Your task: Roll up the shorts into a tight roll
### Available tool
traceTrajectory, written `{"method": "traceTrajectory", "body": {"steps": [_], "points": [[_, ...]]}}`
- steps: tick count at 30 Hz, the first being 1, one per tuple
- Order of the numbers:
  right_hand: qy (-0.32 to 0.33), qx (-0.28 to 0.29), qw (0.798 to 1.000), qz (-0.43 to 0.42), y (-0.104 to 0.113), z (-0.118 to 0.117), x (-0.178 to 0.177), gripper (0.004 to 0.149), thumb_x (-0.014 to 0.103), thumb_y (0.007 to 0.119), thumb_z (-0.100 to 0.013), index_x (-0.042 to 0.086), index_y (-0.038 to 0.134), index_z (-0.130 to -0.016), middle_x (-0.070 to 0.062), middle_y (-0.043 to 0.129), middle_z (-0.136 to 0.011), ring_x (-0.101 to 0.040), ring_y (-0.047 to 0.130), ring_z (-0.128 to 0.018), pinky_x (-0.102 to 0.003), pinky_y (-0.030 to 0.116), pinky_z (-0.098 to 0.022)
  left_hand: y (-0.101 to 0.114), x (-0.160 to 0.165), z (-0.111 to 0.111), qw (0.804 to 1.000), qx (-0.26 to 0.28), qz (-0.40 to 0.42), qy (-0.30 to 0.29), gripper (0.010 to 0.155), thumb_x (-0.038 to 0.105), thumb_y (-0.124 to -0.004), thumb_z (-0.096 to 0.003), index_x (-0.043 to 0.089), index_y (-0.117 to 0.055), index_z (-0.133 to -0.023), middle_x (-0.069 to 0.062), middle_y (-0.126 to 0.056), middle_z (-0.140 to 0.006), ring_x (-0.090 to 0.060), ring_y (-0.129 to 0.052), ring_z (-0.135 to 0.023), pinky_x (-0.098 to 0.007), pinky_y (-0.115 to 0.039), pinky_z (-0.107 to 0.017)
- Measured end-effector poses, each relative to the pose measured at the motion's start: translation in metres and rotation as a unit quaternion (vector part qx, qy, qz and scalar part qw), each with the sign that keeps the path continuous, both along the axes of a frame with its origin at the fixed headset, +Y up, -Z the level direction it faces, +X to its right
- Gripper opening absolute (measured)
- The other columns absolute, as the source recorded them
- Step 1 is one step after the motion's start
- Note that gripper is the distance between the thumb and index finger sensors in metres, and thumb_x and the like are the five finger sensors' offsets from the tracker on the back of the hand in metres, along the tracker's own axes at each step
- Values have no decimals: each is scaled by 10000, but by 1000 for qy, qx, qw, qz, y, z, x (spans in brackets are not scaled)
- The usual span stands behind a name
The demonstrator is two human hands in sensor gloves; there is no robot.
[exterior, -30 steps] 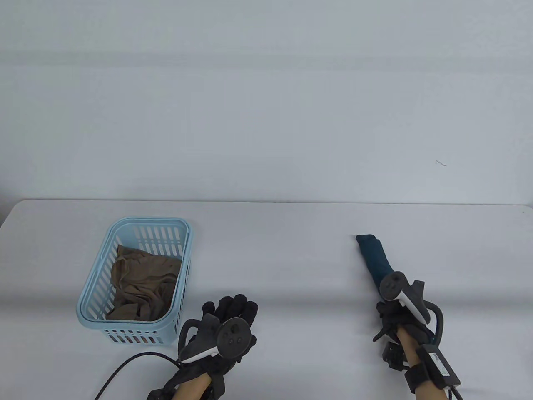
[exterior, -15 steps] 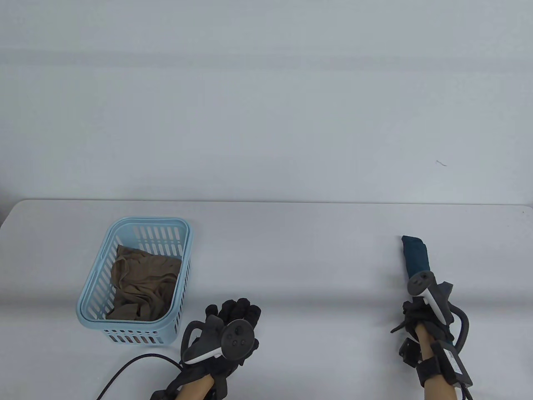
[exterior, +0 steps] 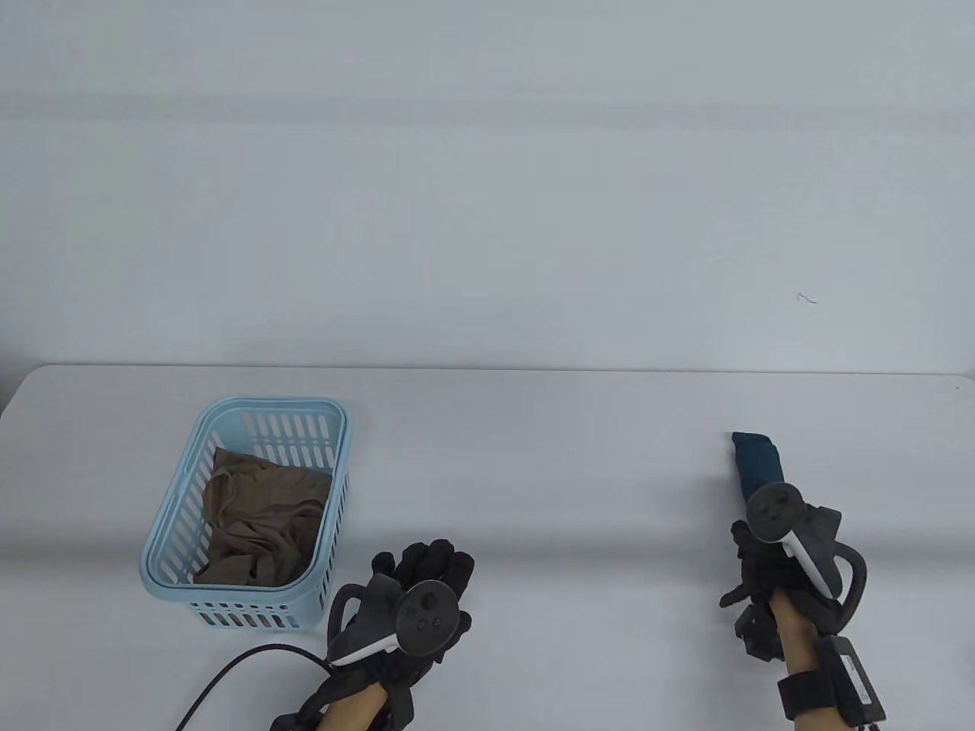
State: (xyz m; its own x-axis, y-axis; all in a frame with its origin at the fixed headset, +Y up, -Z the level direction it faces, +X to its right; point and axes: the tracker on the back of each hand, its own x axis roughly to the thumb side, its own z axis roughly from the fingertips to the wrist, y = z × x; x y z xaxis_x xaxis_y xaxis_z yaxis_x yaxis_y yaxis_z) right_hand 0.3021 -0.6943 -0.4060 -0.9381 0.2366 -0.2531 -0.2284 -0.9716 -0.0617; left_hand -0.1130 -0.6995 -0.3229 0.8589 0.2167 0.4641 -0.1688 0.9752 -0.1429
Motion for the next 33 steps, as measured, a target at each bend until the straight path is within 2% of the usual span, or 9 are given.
{"method": "traceTrajectory", "body": {"steps": [3, 6, 12, 17, 22, 33], "points": [[79, 53, 995, -4, 27, 19, -40, 652, 377, 635, -511, 214, 370, -1084, -117, 298, -1153, -397, 333, -1048, -662, 369, -713, -3, 1, 0, 1000, -9, -2, -2, 688, 399, -603, -526, 106, -399, -1115, -249, -381, -1178, -572, -434, -1068, -773, -308, -658], [155, 81, 985, 2, 39, 39, -77, 644, 379, 636, -511, 216, 391, -1083, -113, 337, -1154, -391, 372, -1050, -656, 401, -712, -4, 0, 0, 1000, -9, -8, -2, 688, 400, -603, -525, 106, -403, -1114, -249, -384, -1178, -574, -436, -1067, -773, -310, -657], [249, 88, 964, 13, 34, 71, -131, 644, 384, 635, -512, 214, 395, -1085, -113, 341, -1156, -390, 390, -1047, -651, 413, -712, -4, -2, -1, 1000, -8, -4, 1, 685, 399, -603, -526, 109, -406, -1114, -248, -388, -1178, -575, -437, -1066, -772, -310, -658], [277, 46, 960, -2, 11, 83, -147, 644, 381, 635, -512, 210, 397, -1085, -116, 342, -1155, -393, 388, -1046, -652, 411, -711, -5, -2, -1, 1000, -12, -2, 1, 685, 398, -604, -526, 104, -410, -1113, -249, -391, -1177, -575, -438, -1066, -772, -311, -657], [284, 9, 959, 7, -8, 89, -148, 645, 383, 634, -512, 209, 395, -1085, -116, 341, -1156, -395, 387, -1046, -652, 412, -711, -7, -1, -1, 1000, -19, -3, -2, 685, 399, -604, -526, 104, -411, -1113, -251, -391, -1176, -576, -438, -1065, -773, -311, -657], [288, -11, 957, 11, -20, 92, -144, 642, 380, 635, -511, 203, 402, -1083, -121, 350, -1153, -397, 390, -1044, -651, 416, -708, -17, 6, -1, 999, -38, -15, -7, 685, 398, -603, -526, 103, -411, -1113, -253, -390, -1176, -578, -439, -1064, -772, -314, -657]]}}
